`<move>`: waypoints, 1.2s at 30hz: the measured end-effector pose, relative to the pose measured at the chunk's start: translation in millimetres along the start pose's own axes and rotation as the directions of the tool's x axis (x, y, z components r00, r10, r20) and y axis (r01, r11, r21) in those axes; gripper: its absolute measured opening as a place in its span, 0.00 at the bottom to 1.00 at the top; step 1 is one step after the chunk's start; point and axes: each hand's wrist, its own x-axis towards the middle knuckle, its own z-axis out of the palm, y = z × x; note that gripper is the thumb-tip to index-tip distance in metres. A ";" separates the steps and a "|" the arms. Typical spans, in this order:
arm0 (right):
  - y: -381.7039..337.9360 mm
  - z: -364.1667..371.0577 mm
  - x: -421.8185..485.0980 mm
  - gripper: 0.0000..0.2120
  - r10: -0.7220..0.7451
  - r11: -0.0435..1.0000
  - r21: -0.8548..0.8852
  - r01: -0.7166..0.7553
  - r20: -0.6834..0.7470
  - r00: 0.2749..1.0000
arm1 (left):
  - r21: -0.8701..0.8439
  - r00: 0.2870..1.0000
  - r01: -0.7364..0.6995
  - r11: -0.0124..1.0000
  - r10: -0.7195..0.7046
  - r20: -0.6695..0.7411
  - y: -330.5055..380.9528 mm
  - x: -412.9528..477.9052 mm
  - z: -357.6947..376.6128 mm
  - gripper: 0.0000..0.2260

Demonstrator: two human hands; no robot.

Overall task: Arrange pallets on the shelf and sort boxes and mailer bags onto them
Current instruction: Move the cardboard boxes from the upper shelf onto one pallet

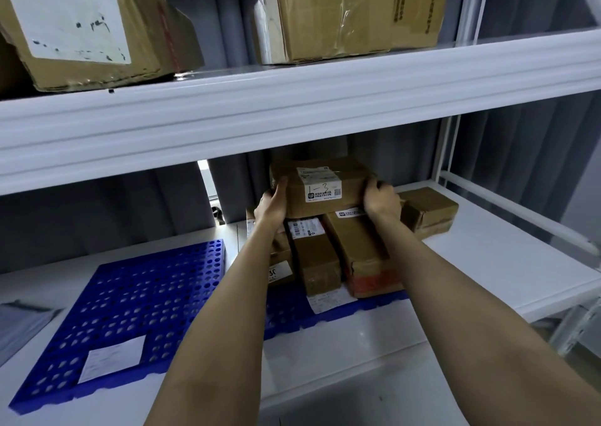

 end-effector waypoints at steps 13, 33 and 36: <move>1.0 -2.9 -5.9 0.26 -0.004 1.000 0.016 0.004 -0.019 1.000 | 0.021 0.999 0.001 1.000 0.000 -0.045 -2.9 -7.1 5.5 0.36; 22.4 -46.5 -105.3 0.30 -0.469 0.823 -0.353 0.445 0.020 0.883 | 0.635 0.730 -0.538 0.554 0.683 0.023 -34.5 -124.9 8.2 0.37; 29.9 -62.0 -136.1 0.31 -0.517 0.799 -0.357 0.485 0.005 0.856 | 0.668 0.671 -0.574 0.473 0.739 0.055 -31.0 -159.3 4.0 0.34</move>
